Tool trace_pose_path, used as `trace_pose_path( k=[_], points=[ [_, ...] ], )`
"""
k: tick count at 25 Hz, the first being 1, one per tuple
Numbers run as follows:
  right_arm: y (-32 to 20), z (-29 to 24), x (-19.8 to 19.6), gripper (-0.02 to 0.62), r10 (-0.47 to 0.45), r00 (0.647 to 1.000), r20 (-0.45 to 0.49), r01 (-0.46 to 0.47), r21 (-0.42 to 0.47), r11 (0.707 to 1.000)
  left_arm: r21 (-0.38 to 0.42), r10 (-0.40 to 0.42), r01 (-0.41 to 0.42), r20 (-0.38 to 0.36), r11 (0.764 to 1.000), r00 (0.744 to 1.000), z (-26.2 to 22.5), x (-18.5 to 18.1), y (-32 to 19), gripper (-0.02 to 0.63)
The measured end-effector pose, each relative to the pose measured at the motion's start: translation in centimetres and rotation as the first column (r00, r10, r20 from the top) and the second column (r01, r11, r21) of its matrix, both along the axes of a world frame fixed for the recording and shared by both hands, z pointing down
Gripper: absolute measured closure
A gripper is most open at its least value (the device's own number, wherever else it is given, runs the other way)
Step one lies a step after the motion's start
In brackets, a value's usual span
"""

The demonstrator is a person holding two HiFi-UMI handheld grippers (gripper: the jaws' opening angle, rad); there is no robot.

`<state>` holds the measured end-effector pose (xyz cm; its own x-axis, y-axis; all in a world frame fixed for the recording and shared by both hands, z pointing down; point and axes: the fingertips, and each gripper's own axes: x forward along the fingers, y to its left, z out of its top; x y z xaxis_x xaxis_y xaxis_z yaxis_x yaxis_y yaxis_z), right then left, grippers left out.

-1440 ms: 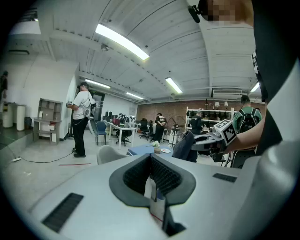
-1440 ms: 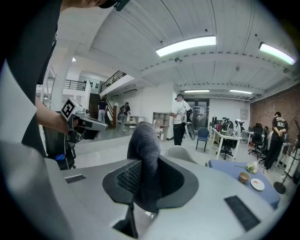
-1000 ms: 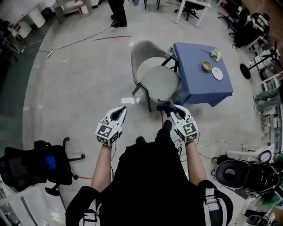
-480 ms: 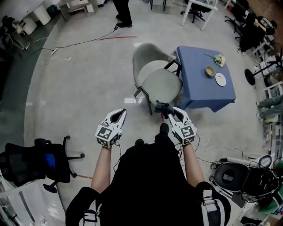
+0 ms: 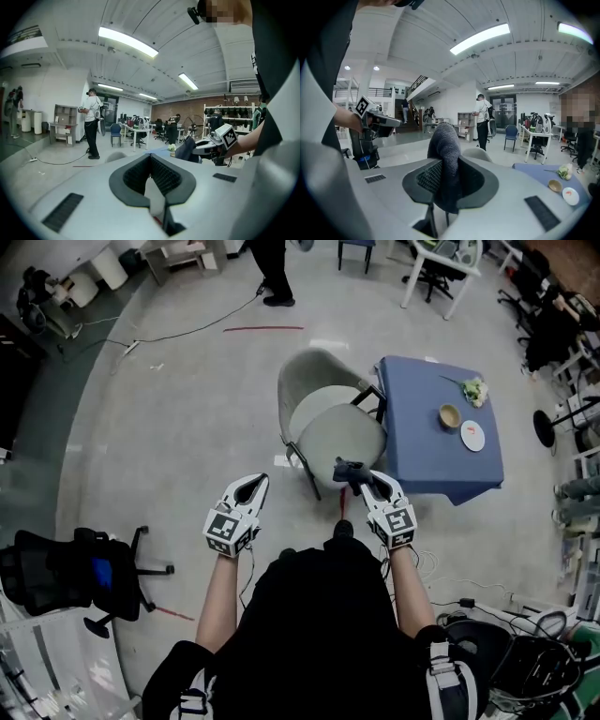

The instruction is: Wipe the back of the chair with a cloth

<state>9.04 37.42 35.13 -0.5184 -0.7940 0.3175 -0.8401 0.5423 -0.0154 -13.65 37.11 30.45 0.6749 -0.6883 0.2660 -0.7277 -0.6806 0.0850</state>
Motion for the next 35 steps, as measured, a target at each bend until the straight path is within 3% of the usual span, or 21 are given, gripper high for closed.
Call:
trace_pose_path(
  k=[11,17,26,35],
  points=[
    [-7.8,0.9,9.2,0.503,-0.109,0.994,0.004,0.109,-0.025,0.994,0.0,-0.148,0.148,0.031,0.989,0.988,-0.6,7.6,-4.5,0.583],
    [-10.1,2.7,12.3,0.503,-0.136,0.991,0.007,0.136,-0.046,0.99,-0.009,-0.198,0.199,0.059,0.98,0.978,-0.1,9.8,-5.8,0.583],
    [-13.0,3.0,11.5,0.503,-0.171,0.985,0.02,0.172,-0.052,0.984,-0.031,-0.204,0.207,0.081,0.978,0.976,0.6,10.3,-8.4,0.583],
    [-17.4,2.7,7.5,0.503,-0.157,0.987,-0.03,0.155,-0.062,0.986,-0.057,-0.131,0.133,0.042,0.989,0.991,2.4,8.1,-15.9,0.583]
  ],
)
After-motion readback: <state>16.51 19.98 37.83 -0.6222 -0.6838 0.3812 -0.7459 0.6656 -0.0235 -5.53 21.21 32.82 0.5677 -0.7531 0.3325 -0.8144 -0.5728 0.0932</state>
